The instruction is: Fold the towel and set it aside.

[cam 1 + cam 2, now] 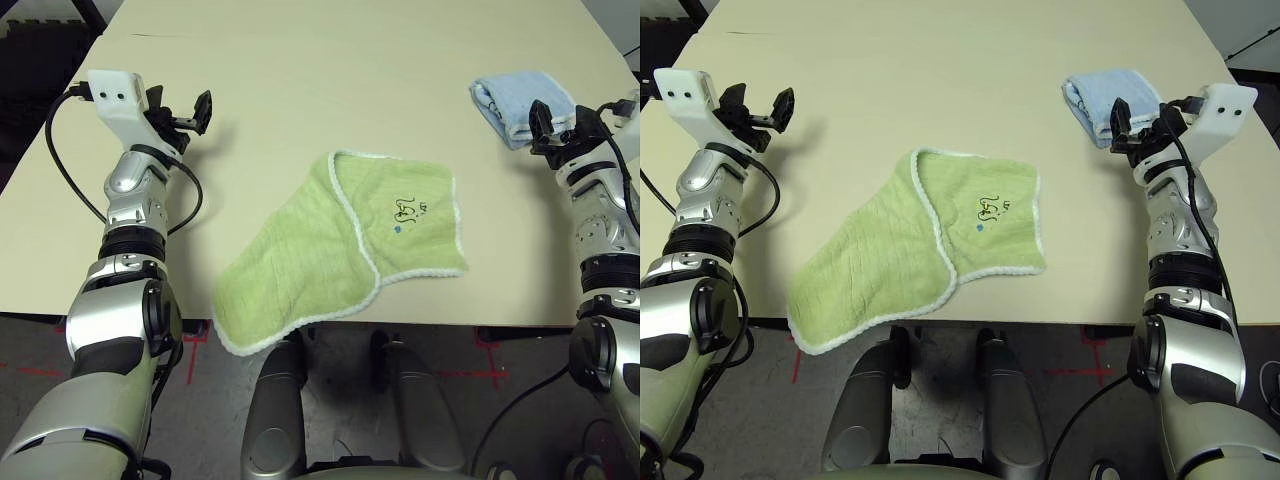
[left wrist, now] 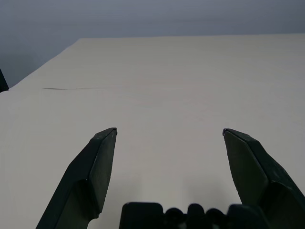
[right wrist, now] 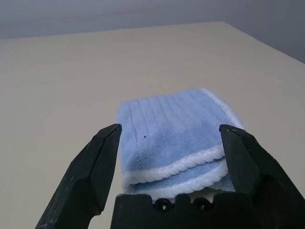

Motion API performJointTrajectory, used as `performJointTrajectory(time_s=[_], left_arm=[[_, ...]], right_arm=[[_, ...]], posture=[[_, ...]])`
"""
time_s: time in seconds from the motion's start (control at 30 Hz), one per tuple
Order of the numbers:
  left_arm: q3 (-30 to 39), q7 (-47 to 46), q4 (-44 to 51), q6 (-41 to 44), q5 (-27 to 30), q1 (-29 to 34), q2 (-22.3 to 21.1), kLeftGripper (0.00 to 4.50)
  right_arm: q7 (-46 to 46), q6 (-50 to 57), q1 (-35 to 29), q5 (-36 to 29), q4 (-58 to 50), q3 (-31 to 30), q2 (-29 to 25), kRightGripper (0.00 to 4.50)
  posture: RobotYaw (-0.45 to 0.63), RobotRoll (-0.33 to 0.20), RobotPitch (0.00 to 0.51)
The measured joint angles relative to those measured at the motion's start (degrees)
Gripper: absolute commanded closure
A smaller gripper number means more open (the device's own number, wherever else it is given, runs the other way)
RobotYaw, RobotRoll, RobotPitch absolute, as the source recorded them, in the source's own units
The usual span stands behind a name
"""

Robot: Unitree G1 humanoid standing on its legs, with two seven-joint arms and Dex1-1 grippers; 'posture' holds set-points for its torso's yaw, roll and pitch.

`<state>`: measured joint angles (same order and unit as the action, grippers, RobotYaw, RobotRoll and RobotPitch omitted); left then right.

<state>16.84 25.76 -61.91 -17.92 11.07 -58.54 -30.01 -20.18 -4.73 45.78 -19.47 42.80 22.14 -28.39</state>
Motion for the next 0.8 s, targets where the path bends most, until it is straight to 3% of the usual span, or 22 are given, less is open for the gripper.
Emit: performJointTrajectory(time_s=[0.63,0.8], left_arm=[[0.20,2.92,-2.40,2.89,0.11,-0.12,-2.72,0.00],[-0.14,10.69,-3.47,3.40,0.32,-0.67,-2.71,0.00]], right_arm=[[3.05,0.94,-1.66,0.24,-3.46,-1.35,5.72,0.04],[1.34,2.43,-1.29,0.17,-4.74,-1.70,4.84,0.04]], posture=[[0.07,0.000,0.237],[0.04,0.000,0.235]])
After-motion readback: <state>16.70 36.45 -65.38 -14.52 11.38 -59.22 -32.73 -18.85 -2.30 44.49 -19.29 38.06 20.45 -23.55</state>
